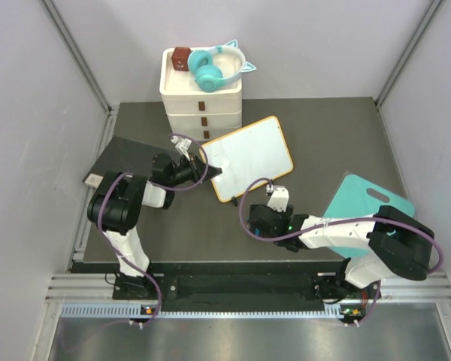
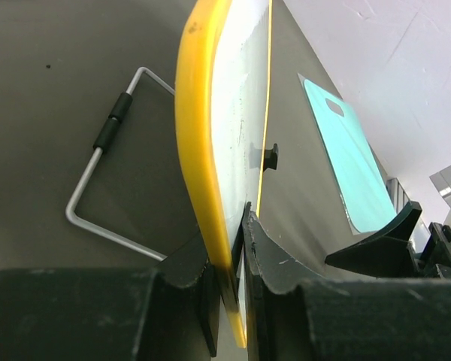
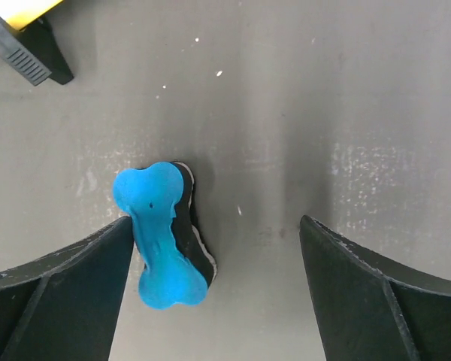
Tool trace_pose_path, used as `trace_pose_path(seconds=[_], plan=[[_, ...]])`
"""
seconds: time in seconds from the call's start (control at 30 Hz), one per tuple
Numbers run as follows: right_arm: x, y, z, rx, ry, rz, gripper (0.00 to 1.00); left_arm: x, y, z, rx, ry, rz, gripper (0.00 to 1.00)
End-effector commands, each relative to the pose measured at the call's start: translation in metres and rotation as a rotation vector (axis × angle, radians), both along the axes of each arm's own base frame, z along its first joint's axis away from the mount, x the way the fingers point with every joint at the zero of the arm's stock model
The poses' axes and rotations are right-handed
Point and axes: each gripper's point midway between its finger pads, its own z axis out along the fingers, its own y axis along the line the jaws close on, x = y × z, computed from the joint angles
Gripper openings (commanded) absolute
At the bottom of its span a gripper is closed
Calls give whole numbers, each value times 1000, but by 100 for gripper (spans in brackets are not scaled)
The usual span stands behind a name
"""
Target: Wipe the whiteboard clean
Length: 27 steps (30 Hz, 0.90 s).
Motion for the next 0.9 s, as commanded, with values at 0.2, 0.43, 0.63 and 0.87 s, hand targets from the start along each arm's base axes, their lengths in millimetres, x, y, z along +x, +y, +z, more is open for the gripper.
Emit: trace_pose_path(seconds=[0.2, 0.43, 0.63, 0.87], plan=[[5, -8, 14, -37, -53, -12, 87, -35, -1, -35, 94, 97, -63, 0], [18, -17, 20, -53, -67, -40, 86, -31, 6, -37, 123, 115, -29, 0], [30, -20, 29, -33, -81, -44, 85, -33, 8, -30, 110, 98, -31, 0], [36, -9, 40, -1, -98, 9, 96, -36, 11, -24, 107, 91, -25, 0]])
